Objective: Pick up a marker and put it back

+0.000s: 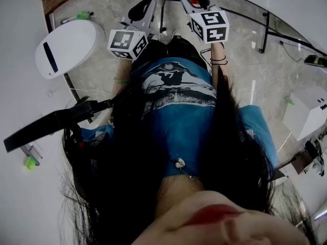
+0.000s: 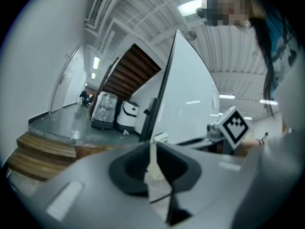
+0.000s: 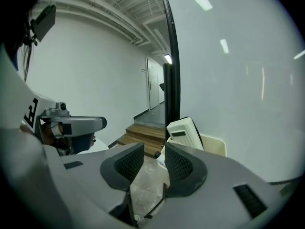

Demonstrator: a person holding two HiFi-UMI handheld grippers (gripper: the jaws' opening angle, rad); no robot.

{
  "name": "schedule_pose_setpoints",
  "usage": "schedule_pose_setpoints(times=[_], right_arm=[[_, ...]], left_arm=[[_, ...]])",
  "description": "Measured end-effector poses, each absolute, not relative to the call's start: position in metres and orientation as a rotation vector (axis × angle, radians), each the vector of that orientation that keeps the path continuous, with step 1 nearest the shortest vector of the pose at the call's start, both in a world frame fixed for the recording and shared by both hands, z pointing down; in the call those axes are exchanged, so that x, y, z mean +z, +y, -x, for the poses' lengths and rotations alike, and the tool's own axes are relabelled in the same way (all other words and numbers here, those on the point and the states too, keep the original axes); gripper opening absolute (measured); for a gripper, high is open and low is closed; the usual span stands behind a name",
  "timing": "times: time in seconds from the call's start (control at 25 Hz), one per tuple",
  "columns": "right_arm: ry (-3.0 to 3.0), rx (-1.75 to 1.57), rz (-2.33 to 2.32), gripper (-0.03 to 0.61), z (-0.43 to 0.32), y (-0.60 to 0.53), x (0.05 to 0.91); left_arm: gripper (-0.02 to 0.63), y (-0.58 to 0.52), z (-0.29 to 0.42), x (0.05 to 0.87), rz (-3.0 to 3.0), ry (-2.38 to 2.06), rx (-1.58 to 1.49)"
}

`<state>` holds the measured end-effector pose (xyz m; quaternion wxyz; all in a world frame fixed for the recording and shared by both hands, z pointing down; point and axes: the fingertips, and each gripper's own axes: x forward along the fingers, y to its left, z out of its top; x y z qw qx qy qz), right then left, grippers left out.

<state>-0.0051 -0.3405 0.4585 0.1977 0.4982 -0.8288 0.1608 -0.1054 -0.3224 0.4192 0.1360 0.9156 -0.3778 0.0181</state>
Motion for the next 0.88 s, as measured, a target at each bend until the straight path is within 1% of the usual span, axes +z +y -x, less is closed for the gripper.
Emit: schedule_pose_setpoints(times=[0.24,0.52,0.88], right_arm=[[-2.376,0.580,-1.505,0.117,0.022,-0.297,0.448],[-2.419,0.739,-1.520,0.117,0.033,-0.261,0.453],[-2.545,0.804,-1.480,0.115,0.032,-0.213,0.436]], left_arm=[[0.028,-0.289,0.118,0.434,-2.650,-0.990,0.070],[0.028,-0.265,0.110,0.437,-2.664,-0.909,0.086],[0.028,-0.214,0.100,0.425,-2.679,-0.946,0.079]])
